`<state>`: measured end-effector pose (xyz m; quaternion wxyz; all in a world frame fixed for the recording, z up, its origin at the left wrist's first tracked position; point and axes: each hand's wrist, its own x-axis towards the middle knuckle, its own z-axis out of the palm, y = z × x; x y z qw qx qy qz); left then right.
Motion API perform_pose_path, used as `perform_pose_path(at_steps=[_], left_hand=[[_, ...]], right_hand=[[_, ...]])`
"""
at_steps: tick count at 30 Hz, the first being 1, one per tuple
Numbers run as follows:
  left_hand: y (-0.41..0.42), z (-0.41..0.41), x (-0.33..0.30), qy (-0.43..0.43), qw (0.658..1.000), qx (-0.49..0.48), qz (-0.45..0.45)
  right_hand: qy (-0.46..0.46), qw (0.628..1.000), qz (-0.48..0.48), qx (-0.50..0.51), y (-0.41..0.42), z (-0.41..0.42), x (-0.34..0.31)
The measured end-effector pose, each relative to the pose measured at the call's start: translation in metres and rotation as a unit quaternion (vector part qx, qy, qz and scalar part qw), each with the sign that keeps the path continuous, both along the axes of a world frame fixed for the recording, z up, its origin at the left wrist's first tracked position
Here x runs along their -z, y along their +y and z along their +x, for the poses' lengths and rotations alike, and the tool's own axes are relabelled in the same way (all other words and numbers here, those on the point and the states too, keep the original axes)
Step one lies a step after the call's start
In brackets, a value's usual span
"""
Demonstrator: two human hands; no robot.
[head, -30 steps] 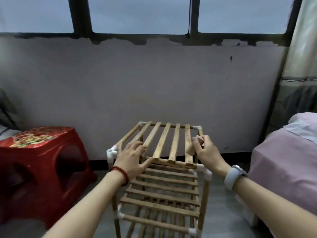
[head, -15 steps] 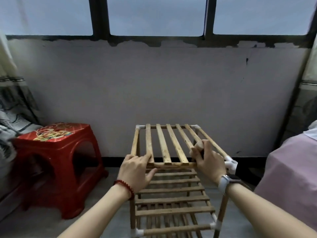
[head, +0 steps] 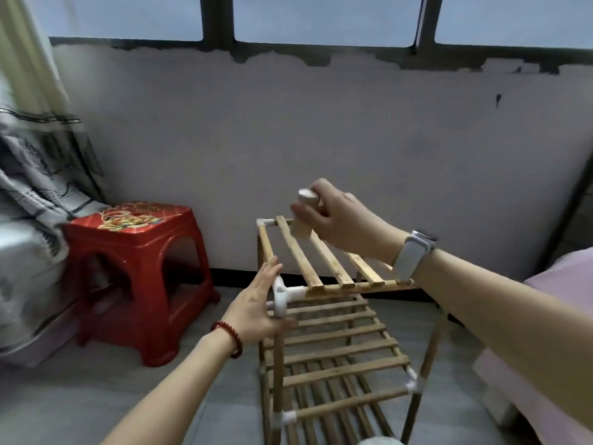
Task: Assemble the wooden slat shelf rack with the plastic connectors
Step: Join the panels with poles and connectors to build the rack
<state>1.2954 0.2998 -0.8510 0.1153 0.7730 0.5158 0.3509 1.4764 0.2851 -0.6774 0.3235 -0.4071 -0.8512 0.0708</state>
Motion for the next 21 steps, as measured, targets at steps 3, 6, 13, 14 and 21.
perform_pose_path(at_steps=[3,6,13,14,21], left_hand=[[-0.001,-0.001,0.006,-0.020,1.000,-0.002,-0.013],[-0.003,-0.003,0.003,-0.015,1.000,-0.002,-0.024],[-0.003,-0.004,0.003,0.003,1.000,0.003,-0.028],[-0.003,-0.004,0.002,0.006,1.000,0.000,-0.031],[-0.001,-0.013,-0.001,0.021,0.998,0.014,-0.050]], right_hand=[[0.134,0.984,0.108,0.049,-0.005,-0.017,0.014],[-0.185,0.977,0.076,0.071,-0.017,-0.025,0.083],[0.037,0.958,0.196,0.206,0.004,-0.026,0.017],[-0.047,0.958,0.203,0.195,-0.003,-0.034,0.045],[0.178,0.976,0.033,0.121,0.002,-0.024,0.001]])
